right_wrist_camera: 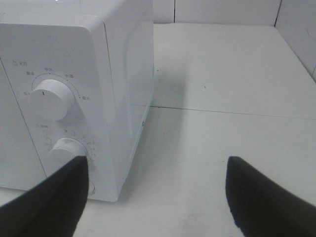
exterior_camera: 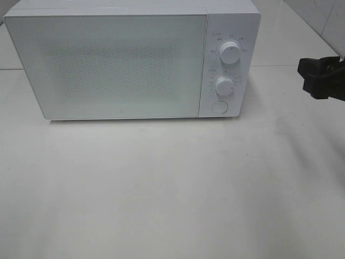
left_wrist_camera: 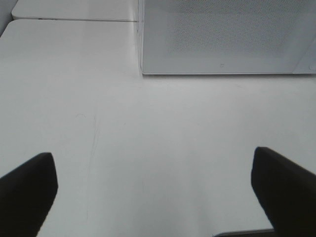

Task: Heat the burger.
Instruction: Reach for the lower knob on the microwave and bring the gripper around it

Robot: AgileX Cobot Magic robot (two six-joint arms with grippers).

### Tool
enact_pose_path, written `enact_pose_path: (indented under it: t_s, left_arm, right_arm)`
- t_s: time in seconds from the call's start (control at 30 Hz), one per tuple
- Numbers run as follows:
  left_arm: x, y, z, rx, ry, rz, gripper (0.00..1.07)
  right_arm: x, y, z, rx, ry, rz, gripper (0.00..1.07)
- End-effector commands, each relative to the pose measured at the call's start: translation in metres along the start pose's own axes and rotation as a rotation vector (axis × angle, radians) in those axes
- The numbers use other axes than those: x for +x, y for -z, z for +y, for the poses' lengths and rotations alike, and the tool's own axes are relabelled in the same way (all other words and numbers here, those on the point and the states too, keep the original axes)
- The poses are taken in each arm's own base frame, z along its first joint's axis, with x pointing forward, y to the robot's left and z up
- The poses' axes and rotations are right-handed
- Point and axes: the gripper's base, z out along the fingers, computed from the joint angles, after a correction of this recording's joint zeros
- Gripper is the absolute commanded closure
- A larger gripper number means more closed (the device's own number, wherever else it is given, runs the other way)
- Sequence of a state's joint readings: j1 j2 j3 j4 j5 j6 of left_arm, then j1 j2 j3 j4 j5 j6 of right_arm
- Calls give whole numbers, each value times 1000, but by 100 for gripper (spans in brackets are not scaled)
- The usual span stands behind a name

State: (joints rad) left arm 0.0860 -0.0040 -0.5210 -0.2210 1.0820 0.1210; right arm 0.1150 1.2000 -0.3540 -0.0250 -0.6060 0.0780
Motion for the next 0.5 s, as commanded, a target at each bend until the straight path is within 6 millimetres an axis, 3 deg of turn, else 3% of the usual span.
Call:
enact_pose_path:
  t_s: [0.03, 0.5]
  left_arm:
    - [1, 2, -1, 7, 8, -27, 6]
    - [1, 2, -1, 7, 8, -27, 6]
  right_arm:
    - [6, -4, 1, 23, 37, -76, 32]
    - [51, -27, 35, 44, 114, -43, 32]
